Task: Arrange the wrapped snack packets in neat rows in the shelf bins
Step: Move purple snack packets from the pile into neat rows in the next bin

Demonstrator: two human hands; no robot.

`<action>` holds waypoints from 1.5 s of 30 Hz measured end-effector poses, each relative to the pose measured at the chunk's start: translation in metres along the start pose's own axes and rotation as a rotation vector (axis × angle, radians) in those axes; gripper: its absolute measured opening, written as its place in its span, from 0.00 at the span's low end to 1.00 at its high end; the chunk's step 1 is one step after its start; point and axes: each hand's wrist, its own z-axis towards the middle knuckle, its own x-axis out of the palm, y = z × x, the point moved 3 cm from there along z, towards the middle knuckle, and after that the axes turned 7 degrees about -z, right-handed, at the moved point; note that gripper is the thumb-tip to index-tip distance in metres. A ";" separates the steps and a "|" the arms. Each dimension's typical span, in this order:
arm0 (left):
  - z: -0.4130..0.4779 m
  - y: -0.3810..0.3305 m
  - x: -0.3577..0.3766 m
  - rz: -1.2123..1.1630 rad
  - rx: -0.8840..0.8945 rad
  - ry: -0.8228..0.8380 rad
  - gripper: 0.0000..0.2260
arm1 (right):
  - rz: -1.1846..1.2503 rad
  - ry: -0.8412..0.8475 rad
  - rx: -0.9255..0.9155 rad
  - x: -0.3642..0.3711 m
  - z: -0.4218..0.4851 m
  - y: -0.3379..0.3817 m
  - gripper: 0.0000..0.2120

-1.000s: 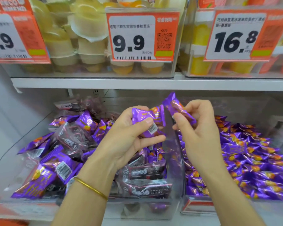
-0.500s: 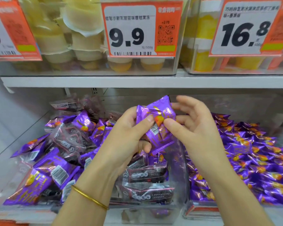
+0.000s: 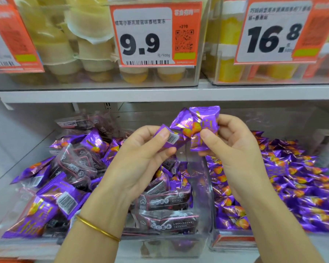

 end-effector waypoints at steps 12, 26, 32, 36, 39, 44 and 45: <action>0.001 0.002 0.008 0.074 0.066 -0.040 0.15 | 0.025 0.064 0.067 -0.004 0.000 -0.008 0.10; -0.004 -0.003 0.002 0.169 0.062 -0.045 0.05 | -0.041 0.232 -0.066 -0.008 0.001 -0.001 0.13; -0.004 -0.002 0.005 0.320 0.160 0.067 0.05 | -0.264 0.352 -0.184 -0.008 0.003 -0.001 0.20; -0.005 -0.002 0.007 0.380 0.197 0.046 0.06 | -0.385 0.426 -0.223 -0.015 0.002 0.007 0.21; -0.009 0.000 0.016 0.389 0.161 0.083 0.05 | -0.477 0.494 -0.201 -0.020 -0.001 0.013 0.22; -0.012 0.001 0.026 0.309 0.109 0.225 0.12 | -0.518 0.449 -0.205 -0.026 -0.005 0.018 0.26; -0.012 0.002 0.026 0.392 0.124 0.250 0.15 | -0.516 0.420 -0.203 -0.027 -0.005 0.019 0.26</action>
